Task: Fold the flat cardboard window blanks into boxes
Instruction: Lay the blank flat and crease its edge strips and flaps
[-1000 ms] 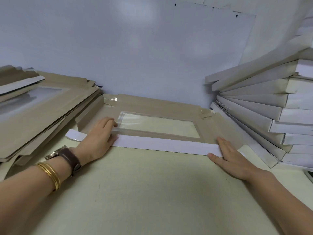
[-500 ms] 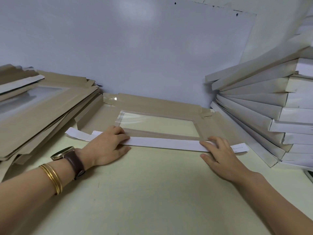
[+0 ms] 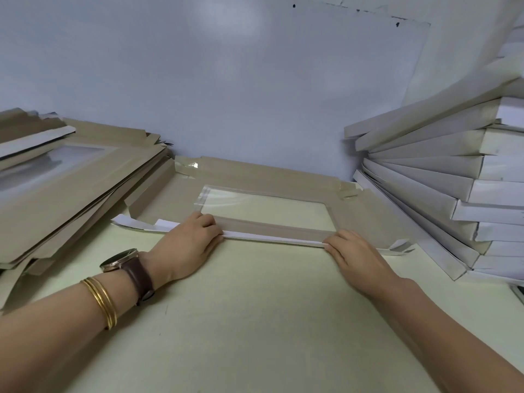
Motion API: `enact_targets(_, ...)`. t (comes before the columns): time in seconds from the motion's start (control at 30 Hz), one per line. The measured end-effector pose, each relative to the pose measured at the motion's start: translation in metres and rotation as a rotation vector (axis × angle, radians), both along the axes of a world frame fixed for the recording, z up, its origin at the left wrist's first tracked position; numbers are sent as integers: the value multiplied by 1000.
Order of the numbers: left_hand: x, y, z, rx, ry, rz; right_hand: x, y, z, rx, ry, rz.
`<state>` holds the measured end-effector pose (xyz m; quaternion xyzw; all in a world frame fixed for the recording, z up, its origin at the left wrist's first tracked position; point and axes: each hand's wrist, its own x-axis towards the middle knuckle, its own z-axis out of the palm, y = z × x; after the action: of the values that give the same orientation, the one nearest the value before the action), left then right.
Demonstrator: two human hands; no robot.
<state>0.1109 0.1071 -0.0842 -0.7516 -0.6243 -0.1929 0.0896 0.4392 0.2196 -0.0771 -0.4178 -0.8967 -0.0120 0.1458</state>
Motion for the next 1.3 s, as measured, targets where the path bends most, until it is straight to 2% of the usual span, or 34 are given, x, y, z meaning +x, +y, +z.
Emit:
enact_targets(0.2,-12,1,4,-6,90,133,-3,-4,11,-50,-88,-49)
enact_targets(0.37,-28,6,3,-32,75,240,0,3,16,-59,-112,-136)
enact_targets(0.47,-37,7,4,-37,66,209,10,11,17,-82,-134,-203)
enact_targets(0.63,-46,13,7,-88,108,187,30,23,15,-136,-127,-145)
enact_targets(0.83,-42,19,5,-125,122,217,44,32,8,-63,-92,-175)
enact_targets(1.13,-42,26,0,-139,131,273,42,36,13,-99,-108,-272)
enact_targets(1.3,-49,26,4,-138,-2,286,51,39,13,-77,-71,-361)
